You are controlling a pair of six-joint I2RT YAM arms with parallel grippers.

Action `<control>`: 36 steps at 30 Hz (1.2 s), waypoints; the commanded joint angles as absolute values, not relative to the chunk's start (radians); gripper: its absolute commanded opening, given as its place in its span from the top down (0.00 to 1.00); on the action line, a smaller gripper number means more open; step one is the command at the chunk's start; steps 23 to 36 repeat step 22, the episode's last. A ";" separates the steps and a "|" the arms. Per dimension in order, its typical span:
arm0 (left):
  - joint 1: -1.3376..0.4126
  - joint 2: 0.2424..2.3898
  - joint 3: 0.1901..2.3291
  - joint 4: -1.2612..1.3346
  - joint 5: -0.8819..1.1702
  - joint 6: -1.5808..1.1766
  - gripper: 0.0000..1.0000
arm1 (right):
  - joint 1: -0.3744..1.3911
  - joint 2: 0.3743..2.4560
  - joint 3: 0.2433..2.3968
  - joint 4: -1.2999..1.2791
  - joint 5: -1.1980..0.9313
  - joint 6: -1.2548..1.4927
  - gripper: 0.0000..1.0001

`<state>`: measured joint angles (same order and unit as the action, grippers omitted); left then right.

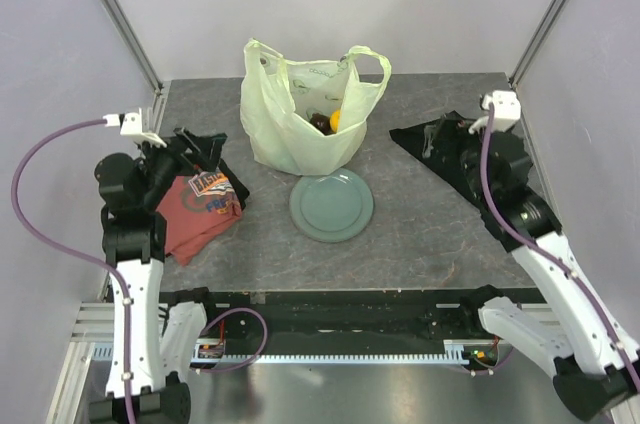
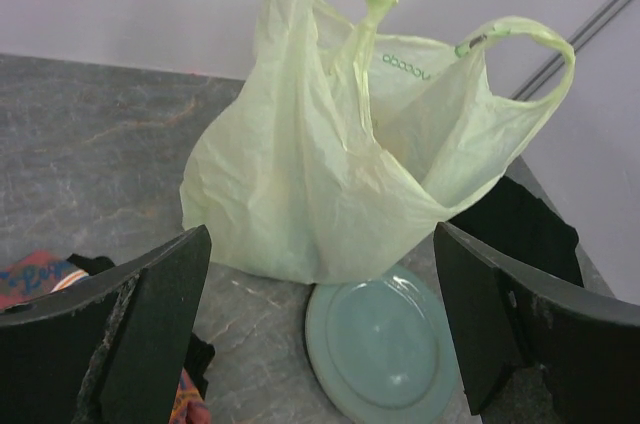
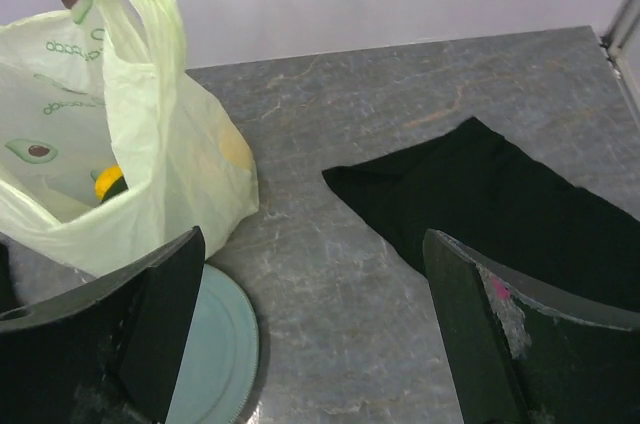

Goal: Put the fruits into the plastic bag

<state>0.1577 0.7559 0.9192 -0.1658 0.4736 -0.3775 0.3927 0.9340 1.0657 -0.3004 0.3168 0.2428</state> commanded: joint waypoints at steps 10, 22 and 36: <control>0.143 0.554 0.811 -0.328 0.403 -0.258 0.01 | 0.394 0.716 0.802 -0.356 0.400 0.295 0.02; 0.140 0.552 0.819 -0.362 0.385 -0.227 0.01 | 0.394 0.710 0.787 -0.359 0.411 0.290 0.03; 0.140 0.552 0.819 -0.362 0.385 -0.227 0.01 | 0.394 0.710 0.787 -0.359 0.411 0.290 0.03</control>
